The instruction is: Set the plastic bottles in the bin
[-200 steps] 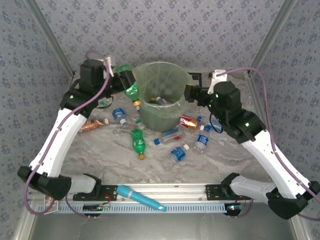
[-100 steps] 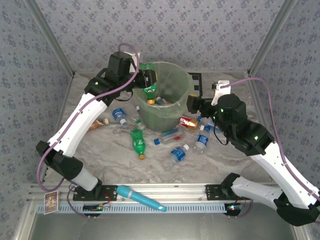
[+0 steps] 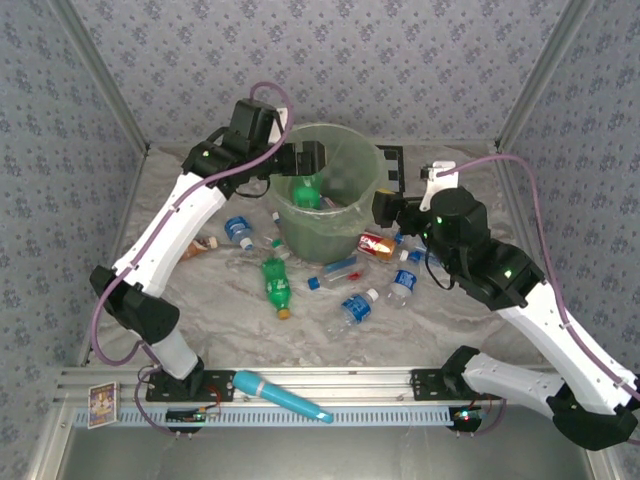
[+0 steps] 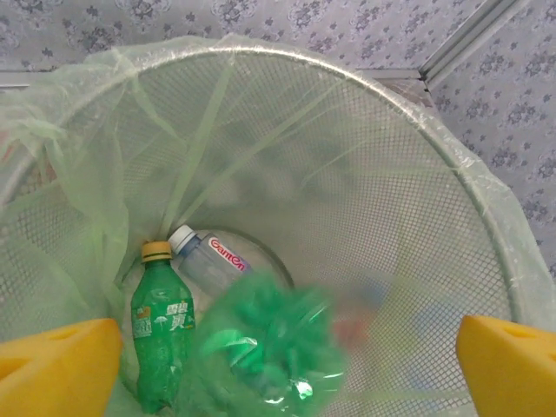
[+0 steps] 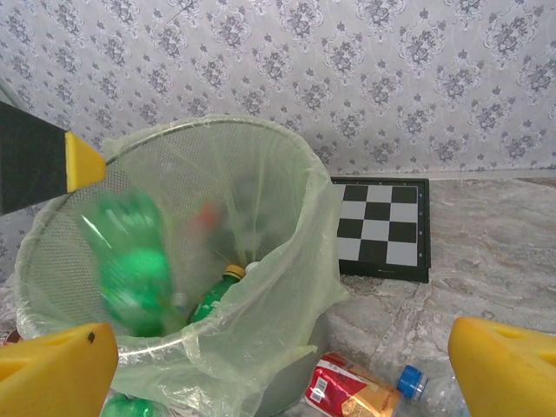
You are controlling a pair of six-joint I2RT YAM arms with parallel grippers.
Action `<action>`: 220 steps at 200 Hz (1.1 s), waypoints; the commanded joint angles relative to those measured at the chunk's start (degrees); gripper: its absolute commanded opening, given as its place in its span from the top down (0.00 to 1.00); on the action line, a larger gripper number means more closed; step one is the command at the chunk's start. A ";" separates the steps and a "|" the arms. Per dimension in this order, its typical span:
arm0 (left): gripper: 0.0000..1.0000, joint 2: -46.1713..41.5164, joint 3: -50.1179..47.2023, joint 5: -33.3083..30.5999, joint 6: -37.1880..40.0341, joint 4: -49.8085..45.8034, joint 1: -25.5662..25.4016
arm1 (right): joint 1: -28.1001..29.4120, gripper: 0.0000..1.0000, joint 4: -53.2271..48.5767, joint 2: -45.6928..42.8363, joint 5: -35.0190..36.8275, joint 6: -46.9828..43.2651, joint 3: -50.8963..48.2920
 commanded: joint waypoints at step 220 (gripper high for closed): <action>0.07 -24.32 -39.83 -1.94 -23.05 -1.57 32.11 | 5.96 0.00 0.52 6.30 -6.84 -6.01 3.11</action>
